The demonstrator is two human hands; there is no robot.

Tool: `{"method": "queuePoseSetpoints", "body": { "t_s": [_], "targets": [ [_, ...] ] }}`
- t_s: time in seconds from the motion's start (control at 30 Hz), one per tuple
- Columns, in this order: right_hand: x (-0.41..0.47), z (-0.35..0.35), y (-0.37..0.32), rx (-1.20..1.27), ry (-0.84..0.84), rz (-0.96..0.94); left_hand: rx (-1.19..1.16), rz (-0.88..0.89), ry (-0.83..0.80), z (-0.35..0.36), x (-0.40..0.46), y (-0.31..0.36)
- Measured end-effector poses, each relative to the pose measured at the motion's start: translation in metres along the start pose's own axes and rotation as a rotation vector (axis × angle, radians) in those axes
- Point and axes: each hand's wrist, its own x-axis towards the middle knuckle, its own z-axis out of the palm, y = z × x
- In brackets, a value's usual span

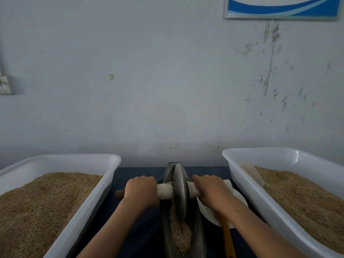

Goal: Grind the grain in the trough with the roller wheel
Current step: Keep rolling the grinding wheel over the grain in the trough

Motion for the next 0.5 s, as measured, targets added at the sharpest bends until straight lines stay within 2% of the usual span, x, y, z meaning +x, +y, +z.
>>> {"method": "queuePoseSetpoints", "body": {
  "t_s": [0.5],
  "targets": [
    [-0.021,-0.006,-0.004,0.009,0.004,-0.054,0.019,0.041,-0.065,0.003,-0.014,-0.002]
  ]
}}
